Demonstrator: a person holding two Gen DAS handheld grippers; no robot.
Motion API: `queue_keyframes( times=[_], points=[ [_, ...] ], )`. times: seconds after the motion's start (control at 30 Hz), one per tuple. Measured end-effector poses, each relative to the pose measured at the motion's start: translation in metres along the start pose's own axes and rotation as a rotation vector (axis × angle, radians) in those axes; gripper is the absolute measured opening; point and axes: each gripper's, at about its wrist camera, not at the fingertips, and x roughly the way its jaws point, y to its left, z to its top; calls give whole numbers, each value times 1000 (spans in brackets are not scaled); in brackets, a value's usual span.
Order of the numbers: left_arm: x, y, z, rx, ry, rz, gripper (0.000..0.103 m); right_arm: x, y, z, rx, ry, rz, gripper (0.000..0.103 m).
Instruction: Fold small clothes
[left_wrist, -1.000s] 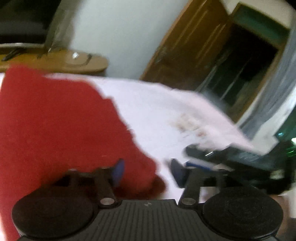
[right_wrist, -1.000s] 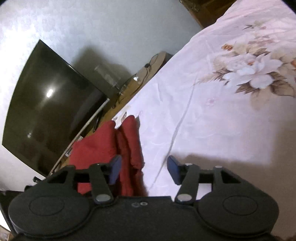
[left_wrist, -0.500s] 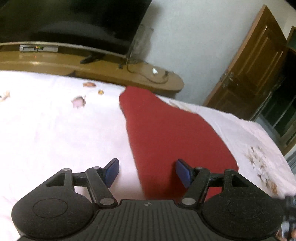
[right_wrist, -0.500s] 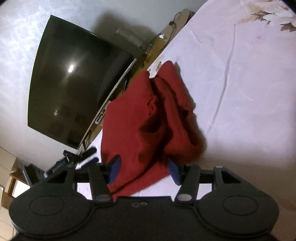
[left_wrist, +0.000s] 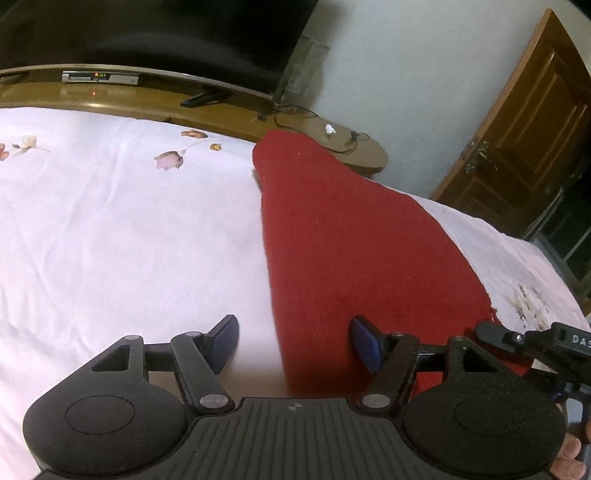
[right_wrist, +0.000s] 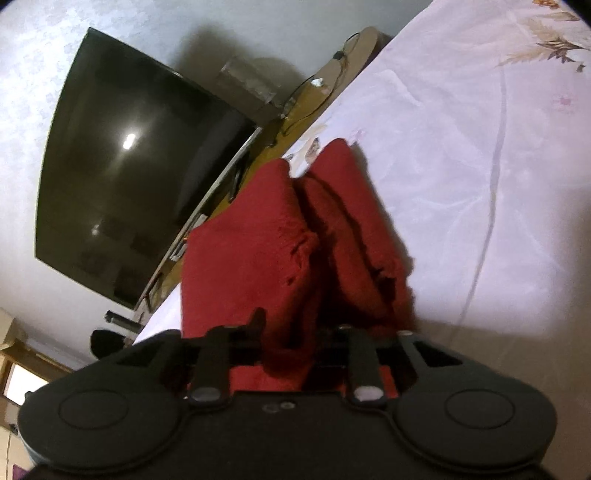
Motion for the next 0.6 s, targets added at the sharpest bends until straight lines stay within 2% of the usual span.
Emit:
queue_keyframes(
  times=[0.07, 0.13, 0.17, 0.2, 0.3, 0.5, 0.6],
  points=[
    [1, 1, 0, 0, 1, 0, 67, 1, 4, -1, -18, 4, -3, 38],
    [2, 1, 1, 5, 3, 1, 67, 5, 10, -1, -40, 14, -17, 35],
    [2, 1, 1, 8, 5, 1, 67, 7, 12, -1, -51, 22, -27, 26],
    [4, 1, 2, 9, 8, 3, 67, 12, 15, 0, -61, 25, -43, 12],
    [4, -4, 5, 34, 12, 10, 67, 13, 22, 1, -106, 15, -86, 10],
    [3, -16, 5, 51, 15, -31, 67, -30, 35, -6, -193, -69, -67, 9],
    [13, -25, 1, 81, 44, -7, 67, -34, 26, -12, -202, -87, -113, 9]
  ],
)
